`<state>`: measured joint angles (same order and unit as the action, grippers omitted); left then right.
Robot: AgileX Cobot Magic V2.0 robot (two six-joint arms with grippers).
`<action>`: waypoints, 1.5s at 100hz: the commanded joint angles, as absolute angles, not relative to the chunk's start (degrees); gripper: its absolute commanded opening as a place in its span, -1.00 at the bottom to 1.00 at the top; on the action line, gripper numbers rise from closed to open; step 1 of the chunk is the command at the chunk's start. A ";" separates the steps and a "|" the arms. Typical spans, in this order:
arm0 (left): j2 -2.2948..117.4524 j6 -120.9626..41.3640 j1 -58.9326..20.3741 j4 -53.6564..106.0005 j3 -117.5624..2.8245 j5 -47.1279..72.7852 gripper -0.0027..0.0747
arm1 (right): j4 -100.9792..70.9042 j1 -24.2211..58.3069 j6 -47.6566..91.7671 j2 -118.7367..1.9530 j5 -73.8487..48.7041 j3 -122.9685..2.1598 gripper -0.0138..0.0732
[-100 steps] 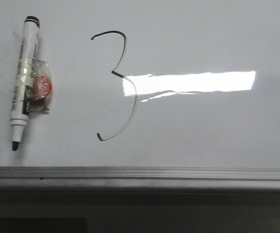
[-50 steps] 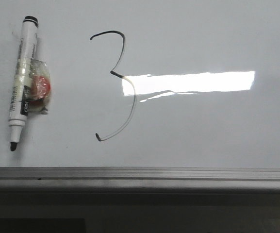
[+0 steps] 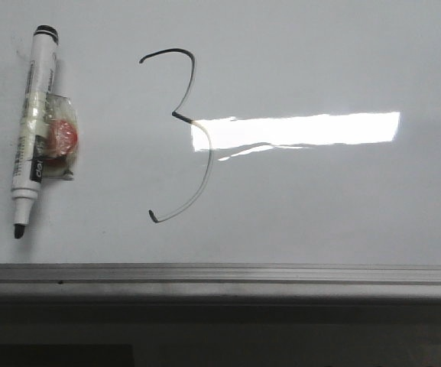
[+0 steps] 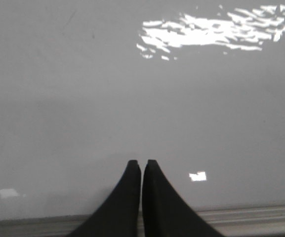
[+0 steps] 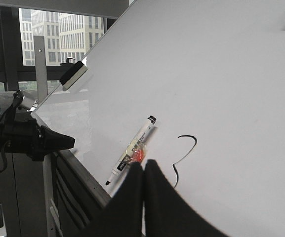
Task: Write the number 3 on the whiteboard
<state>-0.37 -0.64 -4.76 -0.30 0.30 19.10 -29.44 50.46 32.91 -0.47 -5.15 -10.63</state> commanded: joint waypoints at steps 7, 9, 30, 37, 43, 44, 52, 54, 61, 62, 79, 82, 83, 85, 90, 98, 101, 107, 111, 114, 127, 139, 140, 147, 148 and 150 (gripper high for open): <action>-1.70 0.00 -4.49 0.00 2.25 16.23 -0.98 | -29.65 50.19 33.05 -1.12 -1.03 -11.95 -0.83; -1.70 0.00 -4.49 0.00 2.25 16.24 -0.98 | -29.65 50.19 33.05 -1.12 -0.91 -11.95 -0.83; -1.70 0.00 -4.49 0.00 2.25 16.24 -0.98 | -29.65 50.19 33.05 -1.12 -0.92 -11.95 -0.83; -1.70 0.00 -4.49 0.00 2.25 16.24 -0.98 | -29.65 50.19 33.05 -1.12 -0.92 -11.95 -0.83; -1.70 0.00 -4.49 0.00 2.25 16.24 -0.98 | -29.65 50.19 33.05 -1.12 -0.92 -11.95 -0.83; -1.70 0.00 -4.49 0.00 2.25 16.24 -0.98 | -29.65 50.19 33.05 -1.12 -0.92 -11.95 -0.83; -1.70 0.00 -4.49 0.00 2.25 16.24 -0.98 | -29.65 50.19 33.05 -1.12 -0.92 -11.95 -0.83; -1.70 0.00 -4.49 0.00 2.25 16.24 -0.98 | -29.65 50.19 33.05 -1.12 -0.92 -11.95 -0.83; -1.70 0.00 -4.49 0.00 2.25 16.24 -0.98 | -29.65 50.19 33.05 -1.12 -0.92 -11.95 -0.83; -1.70 0.00 -4.49 0.00 2.25 16.24 -0.98 | -29.65 50.19 33.05 -1.12 -0.92 -11.95 -0.83; -1.70 0.00 -4.49 0.00 2.25 16.24 -0.98 | -29.65 50.19 33.05 -1.12 -0.92 -11.95 -0.83; -1.70 0.00 -4.49 0.00 2.25 16.24 -0.98 | -29.65 50.19 33.05 -1.12 -0.92 -11.95 -0.83; -1.70 0.00 -4.49 0.00 2.25 16.24 -0.98 | -29.65 50.19 33.05 -1.12 -0.92 -11.95 -0.83; -1.70 0.00 -4.49 0.00 2.25 16.24 -0.98 | -29.65 50.19 33.05 -1.12 -1.02 -11.95 -0.83; -1.70 0.00 -4.49 0.00 2.25 16.24 -0.98 | -29.65 50.19 33.05 -1.12 -1.50 -11.95 -0.83; -1.70 0.00 -4.49 0.00 2.25 16.24 -0.98 | -29.17 50.19 33.18 -1.12 -1.12 -11.95 -0.83; -1.70 0.00 -4.49 0.00 2.25 16.24 -0.98 | -29.17 50.19 33.18 -1.12 -0.68 -11.95 -0.83; -1.70 0.00 -4.49 0.00 2.25 16.24 -0.98 | -29.03 50.19 32.02 -1.12 0.00 -11.95 -0.83; -1.70 0.00 -4.49 0.00 2.25 16.24 -0.98 | -26.89 50.19 29.52 -1.12 0.00 -11.95 -0.83; -1.70 0.00 -4.49 0.00 2.25 16.24 -0.98 | -23.95 50.19 26.66 -1.12 0.79 -11.95 -0.83; -1.70 0.00 -4.49 0.00 2.25 16.24 -0.98 | -5.08 50.10 10.23 -1.12 2.06 -11.95 -0.83; -1.70 0.00 -4.49 0.00 2.25 16.24 -0.98 | 5.71 47.08 -2.08 -1.12 1.83 -11.95 -0.83; -1.70 0.00 -4.49 0.00 2.25 16.24 -0.98 | 5.71 46.37 -2.08 -1.12 1.85 -11.90 -0.83; -1.70 0.00 -4.49 0.00 2.25 16.24 -0.98 | 5.59 41.53 -2.08 -1.12 2.08 -11.68 -0.83; -1.70 0.00 -4.49 0.00 2.25 16.24 -0.98 | 5.43 40.94 -2.08 -1.12 2.06 -11.46 -0.83; -1.70 0.00 -4.49 0.00 2.25 16.24 -0.98 | 5.29 39.03 -2.08 -1.12 2.36 -11.31 -0.83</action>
